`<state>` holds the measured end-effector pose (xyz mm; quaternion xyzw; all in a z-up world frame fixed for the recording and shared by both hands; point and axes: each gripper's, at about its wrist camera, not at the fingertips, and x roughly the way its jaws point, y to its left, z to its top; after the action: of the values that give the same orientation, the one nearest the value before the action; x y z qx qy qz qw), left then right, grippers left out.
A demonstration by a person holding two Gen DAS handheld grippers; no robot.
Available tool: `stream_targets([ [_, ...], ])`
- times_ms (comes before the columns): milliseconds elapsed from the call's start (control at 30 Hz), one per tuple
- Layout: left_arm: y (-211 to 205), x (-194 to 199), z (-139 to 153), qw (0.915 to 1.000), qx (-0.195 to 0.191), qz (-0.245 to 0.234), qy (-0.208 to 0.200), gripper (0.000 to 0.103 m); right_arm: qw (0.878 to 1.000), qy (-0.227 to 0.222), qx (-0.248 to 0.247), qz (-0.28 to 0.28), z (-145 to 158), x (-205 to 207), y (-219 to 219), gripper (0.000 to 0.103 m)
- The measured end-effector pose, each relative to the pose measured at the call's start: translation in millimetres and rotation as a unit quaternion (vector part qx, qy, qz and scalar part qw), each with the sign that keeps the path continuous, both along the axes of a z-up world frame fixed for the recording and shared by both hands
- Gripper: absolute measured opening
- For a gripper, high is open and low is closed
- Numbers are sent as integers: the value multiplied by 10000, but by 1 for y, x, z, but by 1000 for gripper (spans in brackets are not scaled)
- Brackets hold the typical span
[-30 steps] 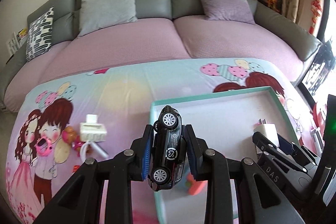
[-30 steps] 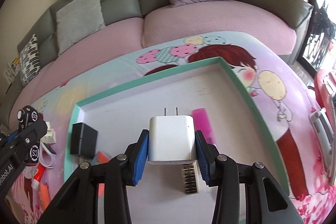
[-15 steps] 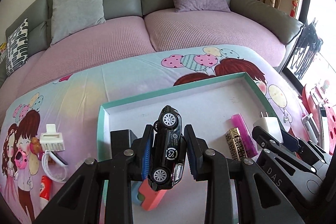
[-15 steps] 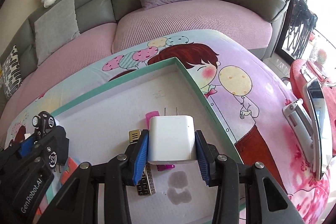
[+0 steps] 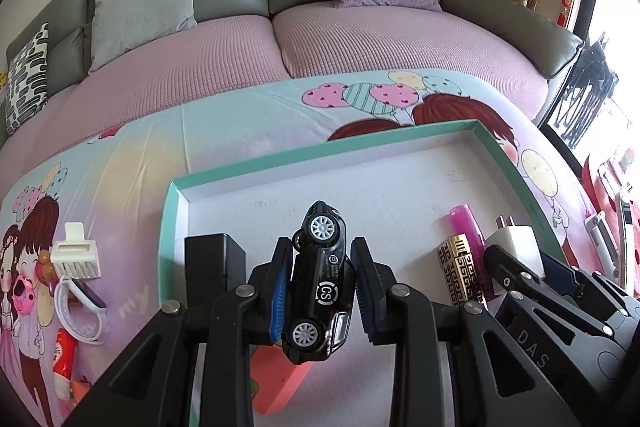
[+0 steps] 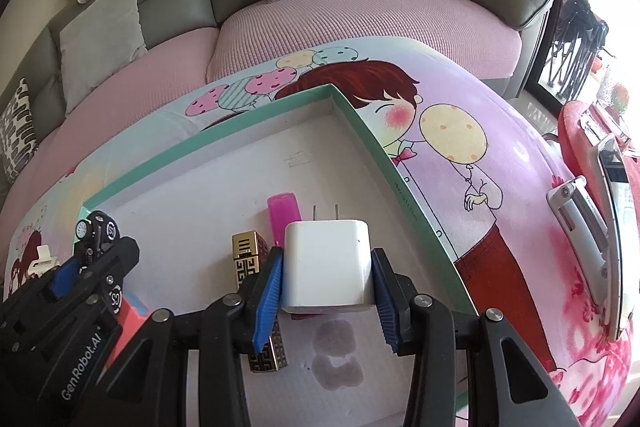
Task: Organize rigid objects
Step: 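Open the left tool to drop the car while the right tool releases the charger, then move both open tools from the tray back to the object pile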
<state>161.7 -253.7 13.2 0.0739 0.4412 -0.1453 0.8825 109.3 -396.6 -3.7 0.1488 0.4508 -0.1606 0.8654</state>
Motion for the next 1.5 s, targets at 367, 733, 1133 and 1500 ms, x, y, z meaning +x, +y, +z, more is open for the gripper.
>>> stream_targets([
  [367,-8,-1,-5,9999,112,-56,18,31,10000,-8,53,0,-1,0,-2,46],
  [733,-4,-5,3,9999,85,-35,-58,33,10000,-58,-10,23,3,0,-1,46],
  [1133,17,-12,34,9990,-76,199,-406,45,9993,-344,-117,58,17,-3,2,56],
  [1500,61,-1,38,9930,-121,1071,-487,73,9989,-391,-108,250,17,0,9,61],
])
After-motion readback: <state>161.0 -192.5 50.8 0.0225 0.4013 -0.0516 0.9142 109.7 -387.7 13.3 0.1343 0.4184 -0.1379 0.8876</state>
